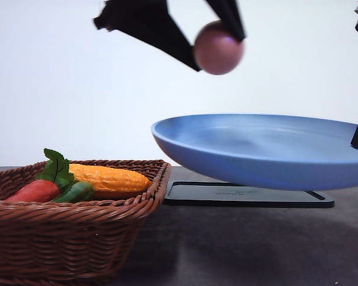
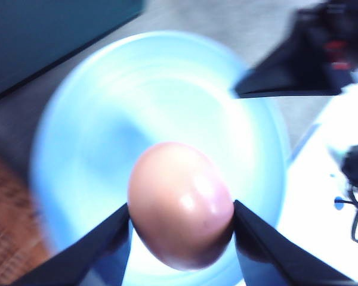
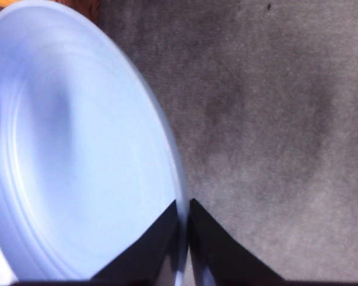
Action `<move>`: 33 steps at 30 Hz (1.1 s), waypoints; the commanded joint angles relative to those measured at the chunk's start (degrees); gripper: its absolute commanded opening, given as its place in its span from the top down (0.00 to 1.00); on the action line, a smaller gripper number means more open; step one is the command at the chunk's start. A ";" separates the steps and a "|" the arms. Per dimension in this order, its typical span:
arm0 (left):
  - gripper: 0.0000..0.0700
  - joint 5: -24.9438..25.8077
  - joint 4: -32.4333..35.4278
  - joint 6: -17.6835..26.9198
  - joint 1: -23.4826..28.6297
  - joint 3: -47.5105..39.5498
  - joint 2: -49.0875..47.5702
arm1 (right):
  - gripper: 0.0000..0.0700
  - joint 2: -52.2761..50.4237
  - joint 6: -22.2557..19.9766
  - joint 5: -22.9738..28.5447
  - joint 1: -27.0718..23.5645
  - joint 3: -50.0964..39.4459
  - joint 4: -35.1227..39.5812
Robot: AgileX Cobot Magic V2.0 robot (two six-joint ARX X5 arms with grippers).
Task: Transfer egg from basket to plate and serve
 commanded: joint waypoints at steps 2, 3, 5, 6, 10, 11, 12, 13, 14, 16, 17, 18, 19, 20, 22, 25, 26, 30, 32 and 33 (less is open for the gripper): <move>0.69 -0.04 1.27 1.70 -1.48 0.87 3.23 | 1.00 0.44 0.43 -0.53 1.21 1.22 0.45; 0.69 -0.04 1.45 1.91 -1.76 0.87 3.98 | 1.00 0.44 0.45 -0.52 1.56 1.22 0.43; 0.69 -0.04 1.65 2.23 -2.06 0.87 5.44 | 1.00 0.44 0.48 -0.51 2.15 1.22 0.42; 0.69 -0.04 1.70 2.26 -2.11 0.87 6.17 | 1.00 0.44 0.48 -0.49 2.36 1.22 0.42; 0.69 -0.04 1.61 2.25 -2.15 0.87 9.05 | 1.00 0.44 0.59 -0.50 2.76 1.22 0.42; 0.69 -0.04 1.51 2.25 -2.13 0.87 9.54 | 1.00 0.44 0.63 -0.50 2.86 1.22 0.42; 0.69 -0.04 1.41 2.27 -2.13 0.87 9.93 | 1.00 0.44 0.66 -0.50 2.98 1.22 0.39; 0.69 -0.04 1.42 2.27 -2.13 0.87 10.18 | 1.00 0.44 0.68 -0.50 3.04 1.22 0.32; 0.69 -0.04 1.42 2.27 -2.15 0.87 10.32 | 1.00 0.44 0.74 -0.51 3.10 1.22 0.19; 0.68 -0.04 1.45 2.37 -2.28 0.87 10.43 | 1.00 0.44 0.94 -0.55 3.10 1.22 -0.24; 0.68 -0.04 1.45 2.61 -2.42 0.87 10.44 | 1.00 0.44 0.93 -0.55 3.10 1.22 -0.61; 0.67 -0.04 1.44 2.83 -2.50 0.87 10.44 | 1.00 0.44 0.91 -0.55 3.10 1.22 -1.01; 0.64 -0.04 1.41 2.98 -2.50 0.87 10.44 | 1.00 0.44 0.89 -0.59 3.10 1.22 -1.34; 0.61 -0.04 1.32 3.19 -2.50 0.87 10.44 | 1.00 0.44 0.85 -0.75 3.10 1.22 -1.55; 0.55 -0.04 1.20 3.50 -2.50 0.87 10.44 | 1.00 0.44 0.85 -0.97 3.10 1.22 -1.77; 0.53 -0.02 1.20 3.51 -2.60 0.87 10.54 | 1.00 0.44 0.85 -1.93 3.10 1.22 -1.79; 0.53 -0.04 1.17 3.49 -2.67 0.87 10.60 | 1.00 0.44 0.85 -2.40 3.10 1.22 -1.79; 0.53 -0.04 0.96 3.52 -2.74 0.87 10.64 | 1.00 0.44 0.85 -4.00 3.10 1.22 -2.51; 0.53 -0.04 0.77 3.56 -2.76 0.87 10.64 | 1.00 0.44 0.83 -4.00 3.10 1.22 -3.07; 0.53 -0.02 0.67 3.58 -2.74 0.87 10.64 | 1.00 0.44 0.81 -3.98 3.10 1.22 -3.27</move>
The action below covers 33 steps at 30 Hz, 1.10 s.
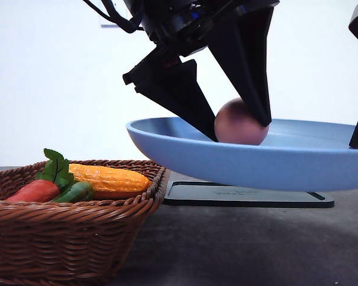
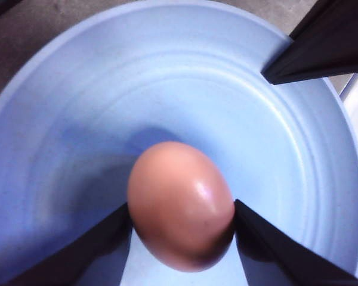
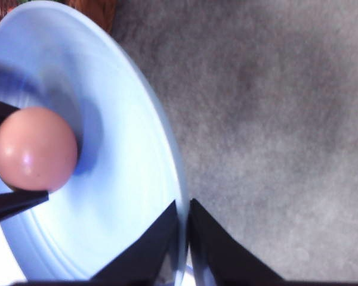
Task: Transfer egg from basket to plate and serve
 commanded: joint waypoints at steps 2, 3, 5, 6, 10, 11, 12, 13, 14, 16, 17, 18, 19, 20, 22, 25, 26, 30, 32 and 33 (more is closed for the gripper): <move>0.51 -0.02 -0.19 1.06 -0.78 0.87 0.81 | 1.00 0.44 0.59 -0.96 0.22 1.20 0.04; 0.50 -0.02 -0.37 1.03 -0.83 0.87 0.81 | 1.00 0.44 0.59 -0.96 0.22 1.20 0.02; 0.48 0.00 -0.61 0.91 -0.85 0.88 0.77 | 1.00 0.44 0.59 -0.94 0.20 1.23 0.02; 0.48 0.00 -0.66 0.88 -0.85 0.90 0.67 | 1.00 0.44 0.59 -0.94 0.20 1.27 0.02; 0.48 -0.05 -0.43 1.02 -0.37 1.01 -0.99 | 1.00 0.95 0.00 -0.94 0.20 1.86 -0.90; 0.47 -0.14 -0.48 1.00 -0.20 1.05 -1.49 | 1.00 1.34 -0.31 -0.91 0.20 2.08 -1.28; 0.45 -0.31 -0.57 0.94 -0.05 1.07 -1.95 | 1.00 1.77 -0.72 -0.89 0.20 2.37 -1.76; 0.41 -0.58 -0.80 0.94 0.14 1.07 -2.43 | 1.00 2.20 -1.15 -0.85 0.19 2.70 -2.32; 0.37 -1.07 -1.23 0.96 0.39 1.08 -2.98 | 1.00 2.89 -1.62 -0.83 0.15 3.19 -2.82; 0.33 -1.82 -2.54 1.00 0.80 1.16 -4.17 | 1.00 4.21 -2.57 -0.81 0.00 4.14 -3.14; 0.32 -2.02 -3.37 1.15 1.09 1.21 -4.95 | 1.00 5.05 -2.80 -0.80 -0.15 4.76 -3.13; 0.32 -2.09 -4.03 1.23 1.34 1.25 -5.70 | 1.00 5.99 -3.08 -0.73 -0.30 5.42 -3.13; 0.32 -2.24 -4.61 1.31 1.64 1.25 -6.68 | 1.00 7.06 -3.49 -0.61 -0.51 6.22 -3.13; 0.32 -2.66 -5.11 1.45 1.92 1.25 -7.75 | 1.00 8.23 -3.91 -0.57 -0.75 7.11 -3.15; 0.32 -3.68 -5.72 1.50 2.37 1.27 -9.95 | 1.00 10.87 -4.74 -0.06 -1.42 9.18 -3.15; 0.32 -4.20 -6.33 1.48 3.15 1.27 -13.81 | 1.00 15.53 -6.28 1.46 -3.05 12.95 -3.51; 0.32 -4.22 -6.56 1.44 3.37 1.27 -15.29 | 1.00 17.31 -7.03 1.74 -3.67 14.43 -3.92; 0.32 -4.69 -7.39 1.31 3.67 1.27 -20.61 | 1.00 24.40 -8.80 1.73 -5.74 20.36 -4.92; 0.32 -5.23 -8.10 1.34 3.67 1.27 -23.36 | 1.00 28.13 -8.91 1.70 -6.96 23.73 -4.84; 0.32 -5.85 -8.47 1.36 3.67 1.27 -24.57 | 1.00 29.92 -8.95 1.68 -7.55 25.38 -4.80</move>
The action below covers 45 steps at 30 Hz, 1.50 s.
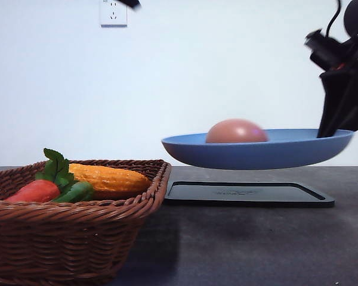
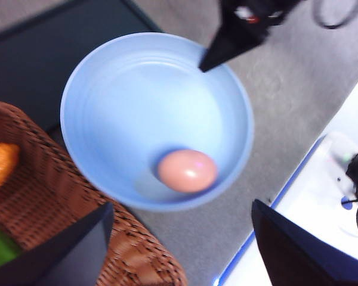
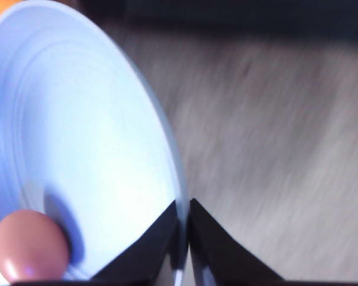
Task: Transfer egg from basket to plate and serve
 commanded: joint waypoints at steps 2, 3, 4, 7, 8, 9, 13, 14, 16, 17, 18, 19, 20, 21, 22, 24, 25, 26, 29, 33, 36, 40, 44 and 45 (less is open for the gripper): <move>0.32 -1.92 -0.81 0.37 -0.37 1.26 -2.56 | 1.00 5.77 -1.17 -0.78 -1.60 5.87 0.44; 0.32 -2.74 -1.26 0.37 -0.37 1.26 -3.69 | 1.00 7.59 -1.17 -0.84 -2.17 7.68 0.50; 0.32 -3.54 -1.68 0.37 -0.37 1.26 -4.68 | 1.00 9.39 -1.17 -0.99 -2.70 9.51 0.52; 0.32 -6.04 -2.85 0.39 -0.37 1.26 -7.58 | 1.00 15.25 -1.13 -1.12 -4.12 15.32 0.76; 0.32 -6.81 -3.01 0.39 -0.37 1.26 -8.44 | 1.00 17.25 -0.95 -1.12 -4.60 17.09 1.08; 0.32 -7.28 -3.08 0.38 -0.37 1.25 -9.14 | 1.00 19.07 -0.77 -1.12 -5.00 18.63 1.29; 0.32 -8.27 -3.23 0.17 -0.37 1.24 -10.95 | 1.00 25.90 -0.04 -1.16 -5.73 23.79 2.12; 0.32 -8.27 -3.34 0.13 -0.37 1.26 -11.11 | 1.00 27.44 0.27 -1.18 -5.80 24.86 2.30; 0.32 -8.29 -3.62 0.11 -0.37 1.26 -11.19 | 1.00 30.33 0.87 -1.18 -5.93 26.66 3.01; 0.32 -8.46 -3.69 0.11 -0.37 1.25 -11.18 | 1.00 31.66 0.95 -1.17 -5.93 27.44 3.47; 0.32 -8.59 -3.70 0.11 -0.37 1.24 -11.16 | 1.00 32.88 1.03 -1.17 -5.93 28.12 3.88; 0.32 -8.68 -3.68 0.11 -0.37 1.24 -11.13 | 1.00 33.98 1.13 -1.18 -5.91 28.69 4.25; 0.32 -8.68 -3.66 0.08 -0.37 1.24 -11.13 | 1.00 34.88 1.43 -1.18 -5.91 29.17 4.56; 0.32 -8.68 -3.66 0.01 -0.37 1.25 -11.13 | 1.00 35.56 1.70 -1.18 -5.90 29.50 4.85; 0.32 -8.68 -3.66 -0.09 -0.37 1.26 -11.13 | 1.00 36.06 1.97 -1.18 -5.88 29.69 5.15; 0.32 -8.69 -3.68 -0.23 -0.37 1.26 -11.13 | 1.00 36.63 2.45 -1.14 -5.80 29.75 6.07; 0.32 -8.70 -3.68 -0.42 -0.37 1.26 -11.13 | 1.00 36.67 2.48 -1.12 -5.80 29.75 6.38; 0.32 -8.70 -3.66 -0.67 -0.37 1.25 -11.13 | 1.00 36.71 2.49 -1.12 -5.80 29.75 6.81; 0.32 -8.73 -3.68 -1.12 -0.37 1.26 -11.04 | 0.92 36.73 2.53 -1.10 -5.80 29.76 7.57; 0.33 -8.70 -3.68 -1.60 -0.37 1.25 -10.78 | 0.70 36.73 2.50 -0.67 -5.80 29.77 7.70; 0.33 -8.71 -3.61 -1.59 -0.37 1.26 -10.67 | 0.64 36.70 2.47 -0.73 -5.80 30.11 7.50; 0.34 -8.71 -3.14 -1.54 -0.37 1.26 -10.67 | 0.64 36.25 1.94 -0.72 -6.42 32.01 4.08; 0.43 -10.07 -0.79 -1.26 -0.37 1.24 -10.40 | 0.65 34.83 0.39 -0.69 -7.93 34.95 -2.88; 0.47 -10.79 -0.05 -1.09 -0.37 1.25 -10.27 | 0.66 34.23 -0.37 -0.66 -8.35 35.57 -4.82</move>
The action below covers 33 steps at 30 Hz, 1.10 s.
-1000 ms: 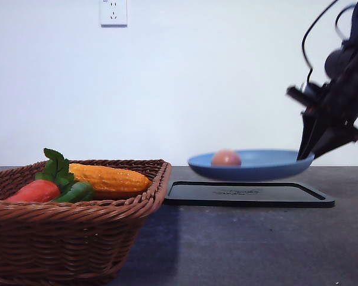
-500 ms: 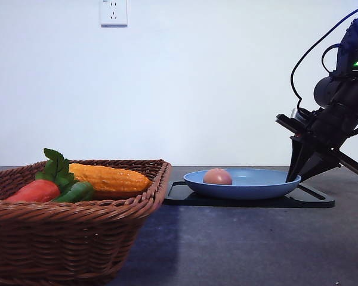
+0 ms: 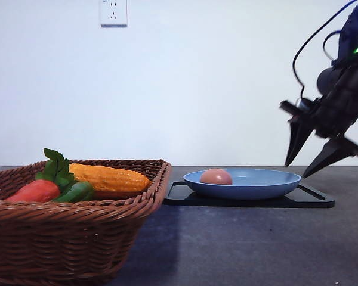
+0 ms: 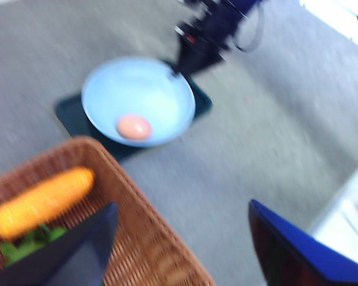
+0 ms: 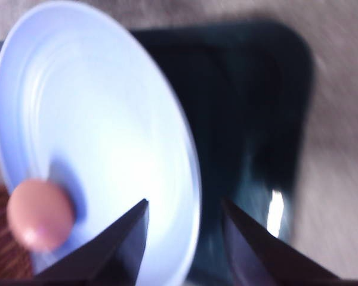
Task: Transfer egg from basket to plate and serve
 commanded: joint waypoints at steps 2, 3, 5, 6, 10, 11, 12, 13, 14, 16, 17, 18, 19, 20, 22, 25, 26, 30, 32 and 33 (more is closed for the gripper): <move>0.56 -2.27 2.50 1.24 -0.39 1.25 1.06 | 0.72 -2.39 -3.64 0.14 -1.50 2.34 -4.89; 0.63 -3.11 3.10 2.08 -0.36 1.24 1.33 | 0.77 -3.42 -4.58 0.16 -1.87 2.42 -6.27; 0.79 -4.92 4.18 4.36 -0.23 1.22 2.09 | 0.87 -5.91 -6.00 1.00 -2.37 2.38 -8.71; 0.87 -5.85 4.59 5.60 -0.03 1.23 2.54 | 0.91 -7.23 -6.45 1.96 -2.44 2.34 -9.63; 1.00 -9.20 5.35 9.53 1.88 1.22 4.55 | 1.00 -13.12 -8.32 7.13 -1.72 2.29 -12.40; 1.00 -9.36 5.26 10.03 2.68 1.22 5.06 | 1.00 -14.98 -8.52 8.64 -0.97 2.11 -12.84; 1.00 -9.44 5.12 10.35 3.59 1.22 5.44 | 1.00 -16.87 -8.61 10.14 -0.10 1.79 -12.98; 1.00 -9.44 4.96 10.54 4.60 1.22 5.70 | 1.00 -18.79 -8.61 11.64 0.86 1.35 -12.88; 1.00 -9.42 4.85 10.66 5.81 1.22 5.84 | 1.00 -20.99 -8.61 13.19 1.90 0.63 -12.60; 1.00 -9.42 4.78 10.93 8.39 1.22 5.90 | 1.00 -25.08 -8.61 16.04 3.87 -0.87 -12.12; 1.00 -9.42 4.78 11.16 9.94 1.22 5.90 | 1.00 -27.16 -8.61 17.61 5.08 -1.67 -11.82; 1.00 -9.42 4.76 11.48 11.55 1.22 5.90 | 1.00 -29.16 -8.61 19.05 6.37 -2.54 -11.32; 1.00 -9.42 4.74 11.85 13.20 1.22 5.90 | 1.00 -31.10 -8.61 20.40 7.71 -3.47 -10.66; 1.00 -9.40 4.69 11.94 14.93 1.21 5.90 | 1.00 -33.22 -8.61 21.43 9.20 -4.78 -9.47; 1.00 -9.26 4.54 11.98 18.16 1.20 5.88 | 1.00 -37.24 -8.61 22.73 12.04 -7.67 -6.84; 1.00 -7.04 4.48 11.95 22.31 0.75 5.81 | 1.00 -43.43 -8.58 23.87 16.14 -13.84 -1.73; 1.00 -5.91 4.66 11.89 23.25 0.30 5.74 | 1.00 -45.35 -8.52 24.45 17.40 -16.16 0.30; 1.00 -2.62 7.57 10.89 25.54 -4.28 4.10 | 1.00 -53.68 -6.52 29.20 22.85 -27.61 10.01; 1.00 -2.52 10.79 9.59 25.70 -8.20 2.33 | 1.00 -57.54 -5.08 31.90 25.22 -33.19 14.13; 1.00 -2.51 12.74 8.67 25.70 -10.56 1.19 | 1.00 -59.56 -4.08 33.11 26.40 -36.12 16.27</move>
